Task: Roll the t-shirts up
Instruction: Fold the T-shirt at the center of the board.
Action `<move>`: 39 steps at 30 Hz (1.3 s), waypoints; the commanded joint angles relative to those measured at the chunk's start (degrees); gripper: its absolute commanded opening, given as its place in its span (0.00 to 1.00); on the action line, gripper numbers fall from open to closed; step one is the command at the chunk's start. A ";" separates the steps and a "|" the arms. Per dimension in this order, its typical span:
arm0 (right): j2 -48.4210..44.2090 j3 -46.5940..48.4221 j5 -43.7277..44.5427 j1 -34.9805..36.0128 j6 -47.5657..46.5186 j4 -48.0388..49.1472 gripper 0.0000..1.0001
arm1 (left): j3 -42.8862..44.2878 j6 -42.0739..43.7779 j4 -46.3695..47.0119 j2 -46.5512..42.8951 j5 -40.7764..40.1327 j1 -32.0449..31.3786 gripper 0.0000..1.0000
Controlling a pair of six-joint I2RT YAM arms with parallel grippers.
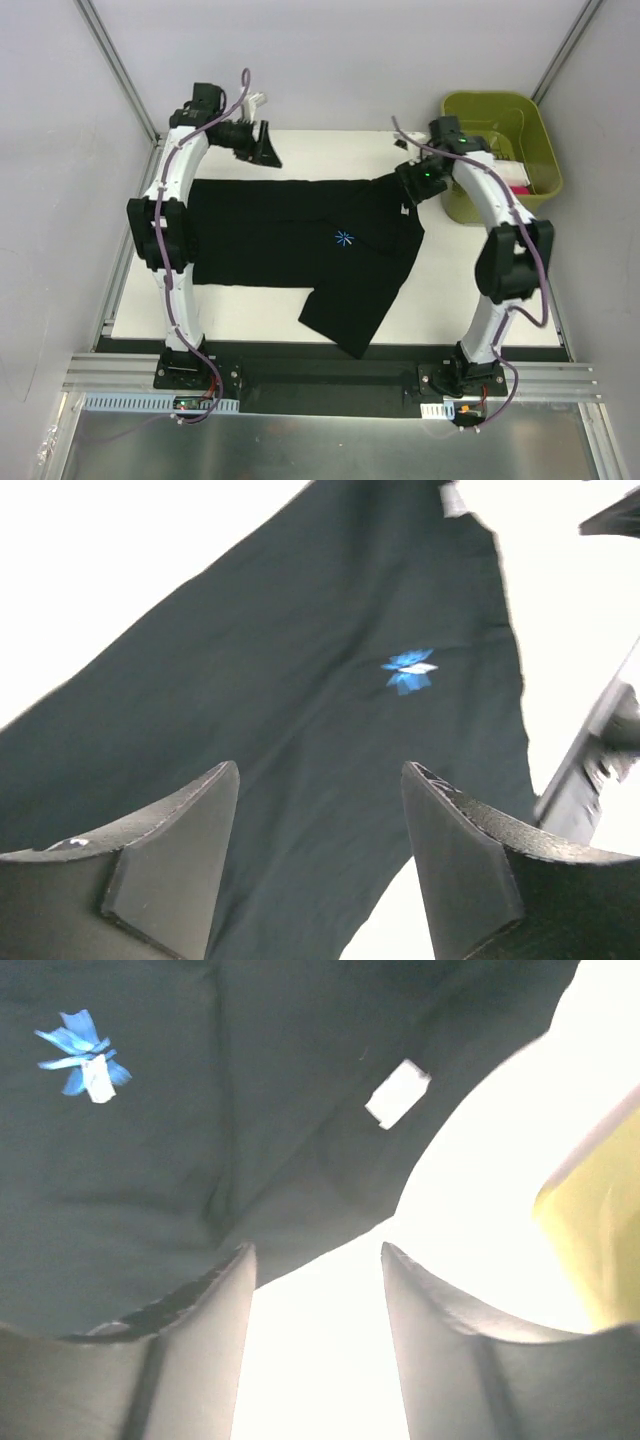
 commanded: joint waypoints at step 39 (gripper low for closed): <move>-5.17 -16.10 -20.57 -7.28 11.19 -5.07 0.60 | 20.59 -9.62 16.91 24.06 -6.35 -26.78 0.38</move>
